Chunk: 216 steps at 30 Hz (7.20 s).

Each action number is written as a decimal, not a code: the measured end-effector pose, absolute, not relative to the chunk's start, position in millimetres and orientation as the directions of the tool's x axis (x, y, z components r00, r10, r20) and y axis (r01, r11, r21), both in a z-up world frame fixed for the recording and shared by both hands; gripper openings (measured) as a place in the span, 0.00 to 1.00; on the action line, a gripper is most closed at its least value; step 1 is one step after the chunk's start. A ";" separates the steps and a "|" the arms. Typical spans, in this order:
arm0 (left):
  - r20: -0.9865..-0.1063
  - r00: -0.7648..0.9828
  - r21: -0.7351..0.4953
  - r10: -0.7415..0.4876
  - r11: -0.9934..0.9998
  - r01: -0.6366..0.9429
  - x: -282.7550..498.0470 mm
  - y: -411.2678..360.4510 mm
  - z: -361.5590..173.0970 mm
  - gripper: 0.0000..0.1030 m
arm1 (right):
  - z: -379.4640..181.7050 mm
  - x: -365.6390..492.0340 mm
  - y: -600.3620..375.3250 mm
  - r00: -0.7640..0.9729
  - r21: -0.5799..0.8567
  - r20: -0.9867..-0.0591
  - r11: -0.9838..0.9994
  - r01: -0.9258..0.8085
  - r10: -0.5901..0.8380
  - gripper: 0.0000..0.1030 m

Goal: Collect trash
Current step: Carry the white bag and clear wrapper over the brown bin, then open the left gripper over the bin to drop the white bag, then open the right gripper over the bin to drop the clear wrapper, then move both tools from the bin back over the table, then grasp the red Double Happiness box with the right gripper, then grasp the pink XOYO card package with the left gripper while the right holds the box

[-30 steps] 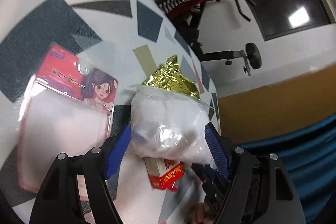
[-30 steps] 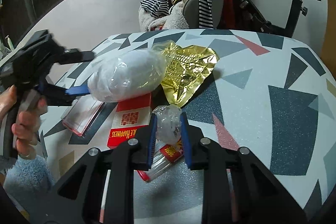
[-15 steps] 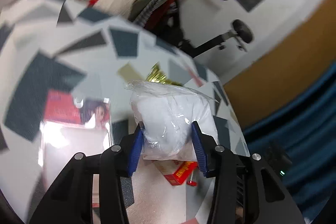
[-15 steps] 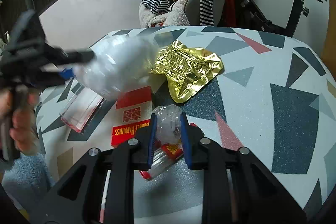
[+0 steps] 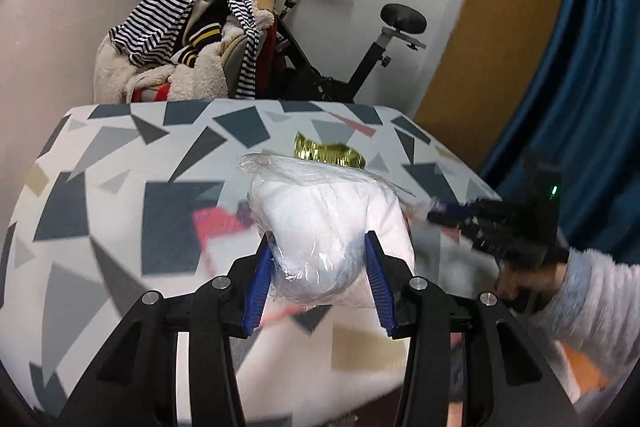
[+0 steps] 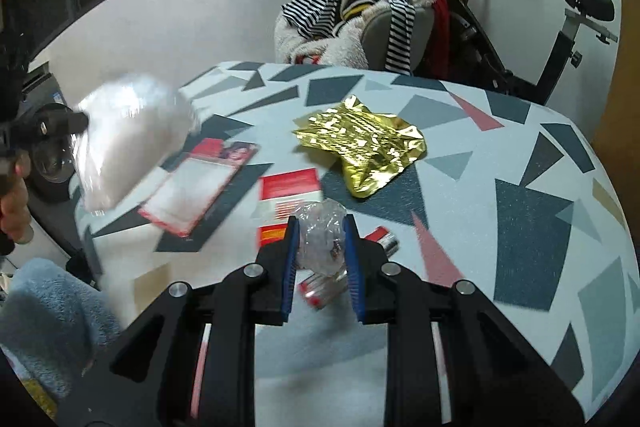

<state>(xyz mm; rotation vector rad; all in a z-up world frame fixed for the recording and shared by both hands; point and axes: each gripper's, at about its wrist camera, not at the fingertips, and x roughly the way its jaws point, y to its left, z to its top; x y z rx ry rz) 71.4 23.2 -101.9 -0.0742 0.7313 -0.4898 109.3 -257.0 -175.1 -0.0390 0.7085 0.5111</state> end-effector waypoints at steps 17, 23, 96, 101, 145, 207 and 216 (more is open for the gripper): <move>-0.692 0.512 -0.196 -0.508 0.816 0.544 -62.1 28.1 -162.7 0.42 | -167.4 -7.0 -220.2 0.630 0.175 -0.592 0.843 -0.508 0.502 0.24; -0.722 0.468 -0.200 -0.509 0.802 0.564 -81.3 22.8 -184.3 0.42 | -177.1 -24.7 -213.0 0.611 0.187 -0.608 0.839 -0.511 0.507 0.24; -0.693 0.604 -0.224 -0.394 0.914 0.339 -78.7 56.7 -209.8 0.94 | -235.3 -47.5 -175.2 0.524 0.131 -0.726 0.837 -0.531 0.445 0.94; -0.686 0.618 -0.197 -0.384 0.916 0.350 -79.6 52.4 -205.7 0.94 | -229.3 -43.4 -186.8 0.573 0.137 -0.703 0.871 -0.471 0.421 0.94; -0.689 0.620 -0.324 -0.376 0.925 0.200 -39.0 77.1 -208.2 0.94 | -192.4 127.1 -209.6 0.641 0.063 -0.691 0.911 -0.407 0.334 0.81; -0.839 0.536 -0.067 -0.097 0.995 0.075 182.4 -1.7 -211.2 0.94 | -215.2 172.7 -201.8 0.567 0.170 -0.713 0.886 -0.431 0.412 0.57; -0.788 0.593 -0.045 -0.163 0.977 0.209 138.3 0.6 -182.7 0.94 | -213.7 168.5 -199.5 0.582 0.155 -0.705 0.889 -0.431 0.405 0.57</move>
